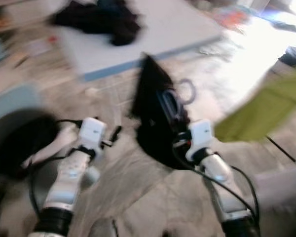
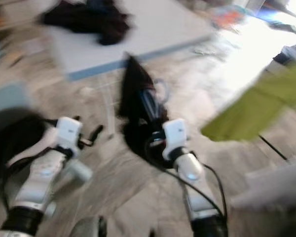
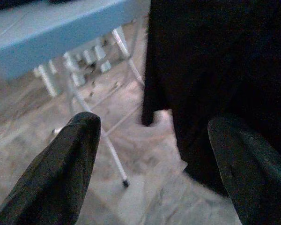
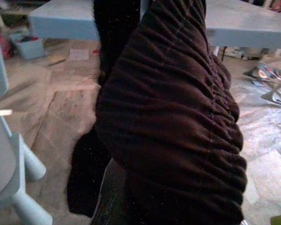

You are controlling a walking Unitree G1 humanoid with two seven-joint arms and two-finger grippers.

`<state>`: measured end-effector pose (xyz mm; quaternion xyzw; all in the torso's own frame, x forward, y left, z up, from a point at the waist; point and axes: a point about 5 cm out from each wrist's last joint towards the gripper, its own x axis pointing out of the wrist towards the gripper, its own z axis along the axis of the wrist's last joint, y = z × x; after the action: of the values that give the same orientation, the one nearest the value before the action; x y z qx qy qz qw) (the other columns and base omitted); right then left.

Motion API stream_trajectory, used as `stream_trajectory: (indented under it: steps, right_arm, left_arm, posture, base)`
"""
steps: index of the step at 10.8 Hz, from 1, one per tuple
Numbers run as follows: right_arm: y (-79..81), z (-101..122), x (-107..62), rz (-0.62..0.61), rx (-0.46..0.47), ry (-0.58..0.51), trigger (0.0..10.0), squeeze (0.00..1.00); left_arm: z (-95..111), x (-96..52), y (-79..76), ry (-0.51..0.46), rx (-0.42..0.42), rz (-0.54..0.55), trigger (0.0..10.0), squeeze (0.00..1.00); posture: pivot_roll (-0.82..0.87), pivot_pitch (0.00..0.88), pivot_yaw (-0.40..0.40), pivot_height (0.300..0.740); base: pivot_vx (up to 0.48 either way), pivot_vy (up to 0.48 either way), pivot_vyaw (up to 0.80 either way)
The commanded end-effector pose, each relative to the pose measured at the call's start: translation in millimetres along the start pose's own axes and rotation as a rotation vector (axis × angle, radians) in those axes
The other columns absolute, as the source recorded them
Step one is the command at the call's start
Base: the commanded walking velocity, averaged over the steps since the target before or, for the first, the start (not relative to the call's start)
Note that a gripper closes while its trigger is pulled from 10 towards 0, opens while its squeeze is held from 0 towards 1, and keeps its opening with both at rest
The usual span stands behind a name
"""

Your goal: Hang hanger

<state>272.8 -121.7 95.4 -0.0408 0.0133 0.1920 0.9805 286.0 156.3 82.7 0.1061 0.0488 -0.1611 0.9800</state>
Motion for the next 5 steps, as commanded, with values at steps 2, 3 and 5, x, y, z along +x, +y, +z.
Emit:
stream_trajectory:
  steps: [2,3,5]
  right_arm:
    - [-8.0,12.1,-3.1,0.004,-0.044,-0.061,10.0,0.00]
    - [-11.1,12.7,-2.4,0.014,-0.049,-0.059,10.0,0.00]
    - [-12.8,19.3,0.6,0.139,0.028,-0.042,10.0,0.00]
  left_arm:
    - [3.4,3.1,-9.7,-0.013,0.001,-0.026,10.0,0.00]
    - [2.2,3.6,-9.7,-0.003,0.010,-0.011,10.0,0.00]
    - [1.7,5.8,-10.2,0.003,0.034,-0.010,10.0,0.00]
  posture:
    - [-0.05,0.071,-0.054,0.740]
    - [-0.05,0.071,-0.054,0.740]
    - [-0.06,0.071,-0.050,0.740]
  base:
    - [0.285,0.000,0.00]
    - [0.000,0.000,0.00]
    - [0.000,0.000,0.00]
